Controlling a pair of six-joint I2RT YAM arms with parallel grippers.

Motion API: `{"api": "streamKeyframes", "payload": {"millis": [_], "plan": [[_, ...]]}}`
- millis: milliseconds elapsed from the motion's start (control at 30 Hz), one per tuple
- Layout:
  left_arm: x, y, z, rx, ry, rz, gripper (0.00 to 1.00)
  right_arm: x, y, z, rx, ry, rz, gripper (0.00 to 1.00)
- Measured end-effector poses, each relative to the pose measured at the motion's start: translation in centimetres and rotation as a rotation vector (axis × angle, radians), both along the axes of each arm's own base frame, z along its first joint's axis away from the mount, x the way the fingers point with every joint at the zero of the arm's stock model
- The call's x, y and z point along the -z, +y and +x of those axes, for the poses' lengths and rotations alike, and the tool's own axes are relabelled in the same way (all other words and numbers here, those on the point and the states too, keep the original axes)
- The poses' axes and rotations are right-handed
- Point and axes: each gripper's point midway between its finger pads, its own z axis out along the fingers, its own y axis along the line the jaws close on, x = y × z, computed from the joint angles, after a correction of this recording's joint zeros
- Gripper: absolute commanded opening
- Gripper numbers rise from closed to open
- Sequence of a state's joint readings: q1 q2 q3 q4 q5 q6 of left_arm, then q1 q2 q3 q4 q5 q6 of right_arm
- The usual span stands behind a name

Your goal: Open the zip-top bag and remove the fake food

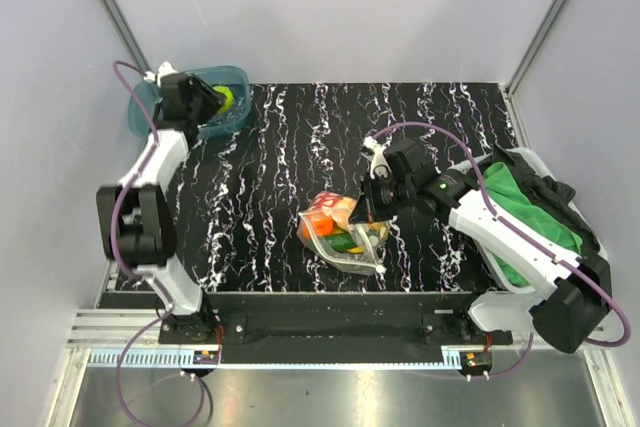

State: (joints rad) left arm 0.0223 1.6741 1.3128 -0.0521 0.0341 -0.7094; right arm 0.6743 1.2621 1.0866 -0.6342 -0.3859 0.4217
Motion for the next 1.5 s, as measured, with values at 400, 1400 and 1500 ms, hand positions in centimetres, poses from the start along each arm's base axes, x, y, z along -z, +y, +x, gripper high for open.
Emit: {"api": "streamKeyframes", "payload": {"millis": [400,1400,1500], "plan": [[6.8,3.2,8.3,-0.047,0.106,-0.117,0.70,-0.4,-0.2,0.3,-0.044,-0.054,-0.016,0.00],[0.4,-18.2,-30.2,0.770,-0.089,0.003,0.43,-2.3,6.0,1.5,-0.075,0.192,0.205,0.00],[1.5,-19.7,-32.7,0.853,-0.082,0.017,0.43,-2.8,6.5,1.7,-0.067,0.213,0.229,0.00]]}}
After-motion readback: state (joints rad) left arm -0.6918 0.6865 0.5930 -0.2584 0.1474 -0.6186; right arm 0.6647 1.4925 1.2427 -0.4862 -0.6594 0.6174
